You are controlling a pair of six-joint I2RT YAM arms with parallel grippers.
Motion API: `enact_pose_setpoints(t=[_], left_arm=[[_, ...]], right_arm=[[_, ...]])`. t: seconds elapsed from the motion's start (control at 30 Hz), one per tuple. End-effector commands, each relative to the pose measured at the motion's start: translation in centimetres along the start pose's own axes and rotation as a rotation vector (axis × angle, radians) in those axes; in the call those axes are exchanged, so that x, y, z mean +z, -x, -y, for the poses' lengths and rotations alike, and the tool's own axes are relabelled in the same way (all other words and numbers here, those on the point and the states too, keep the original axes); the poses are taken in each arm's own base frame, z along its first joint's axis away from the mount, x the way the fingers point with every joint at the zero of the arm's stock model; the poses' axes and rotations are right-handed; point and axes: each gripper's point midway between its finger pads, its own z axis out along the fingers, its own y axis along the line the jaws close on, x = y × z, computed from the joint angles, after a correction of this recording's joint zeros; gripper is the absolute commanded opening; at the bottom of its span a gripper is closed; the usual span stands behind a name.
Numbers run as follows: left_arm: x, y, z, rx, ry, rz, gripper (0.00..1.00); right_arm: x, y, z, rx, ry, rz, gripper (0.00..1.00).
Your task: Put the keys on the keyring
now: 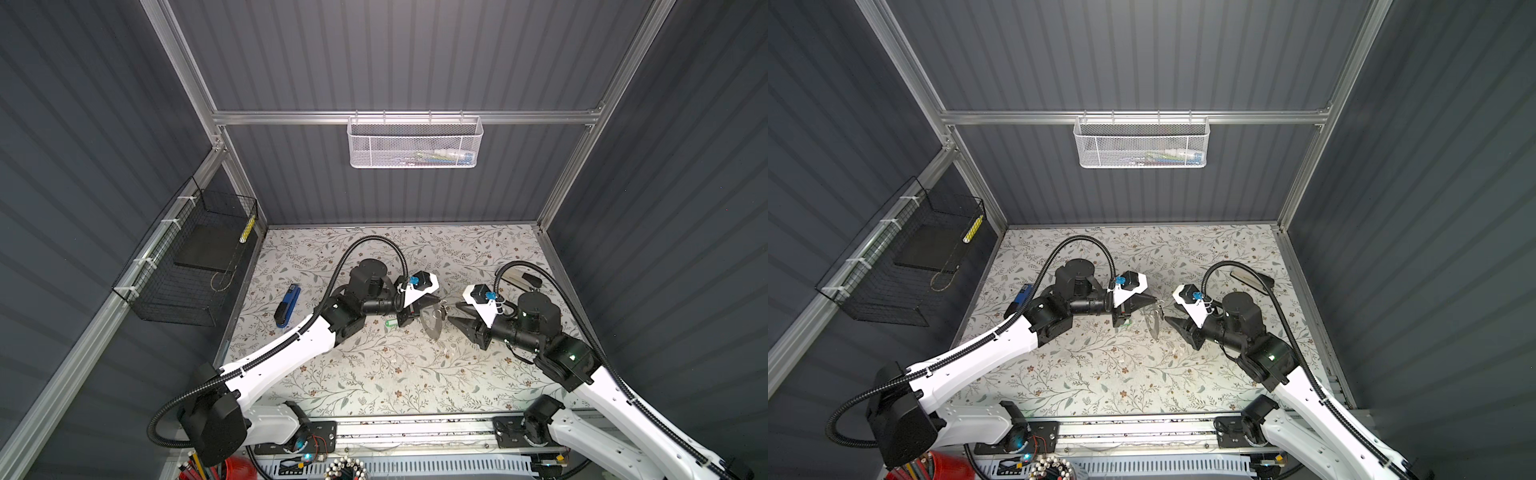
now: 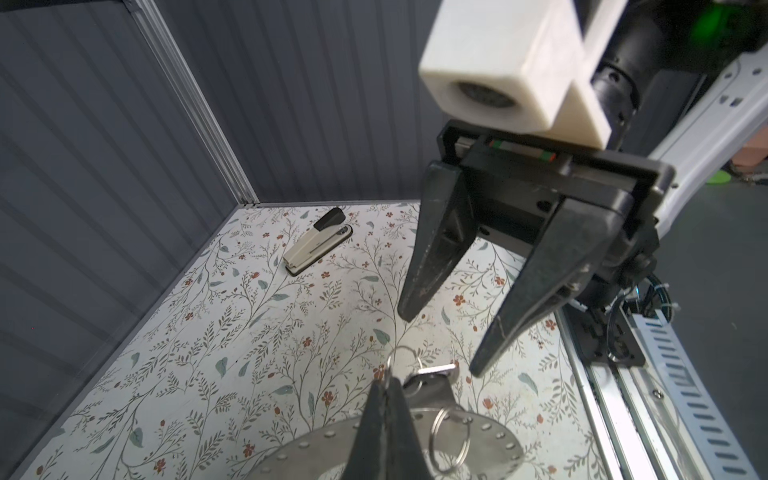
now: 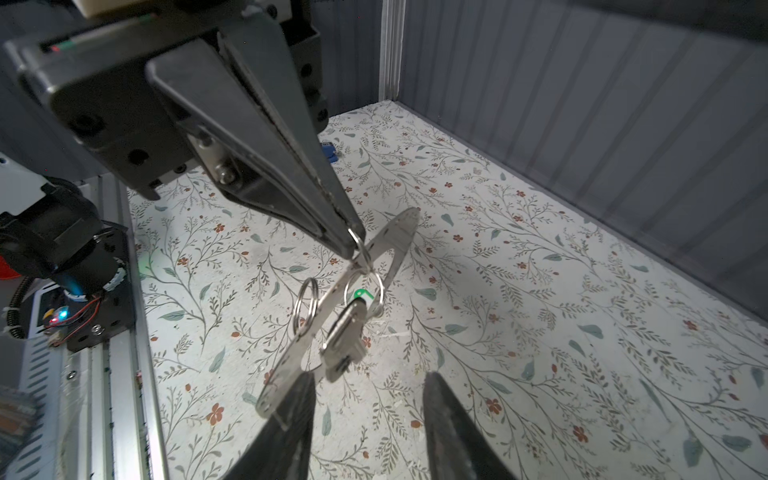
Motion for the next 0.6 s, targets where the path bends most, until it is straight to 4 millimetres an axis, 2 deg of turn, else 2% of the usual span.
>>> enact_pose_setpoints(t=[0.0,0.33,0.57], left_arm=[[-0.9,3.9,-1.0,-0.03,0.051,0.161,0.0],[-0.4,6.1,-2.8,-0.082,0.111,0.281,0.0],[-0.1,6.9,-3.2,-0.088,0.154,0.343,0.0]], right_arm=[[-0.2,1.7,1.1,-0.027,-0.073,0.072,0.45],[-0.1,4.2,3.4,-0.16,-0.19,0.094,0.48],[0.1,6.9,3.7,-0.223,-0.195,0.151,0.52]])
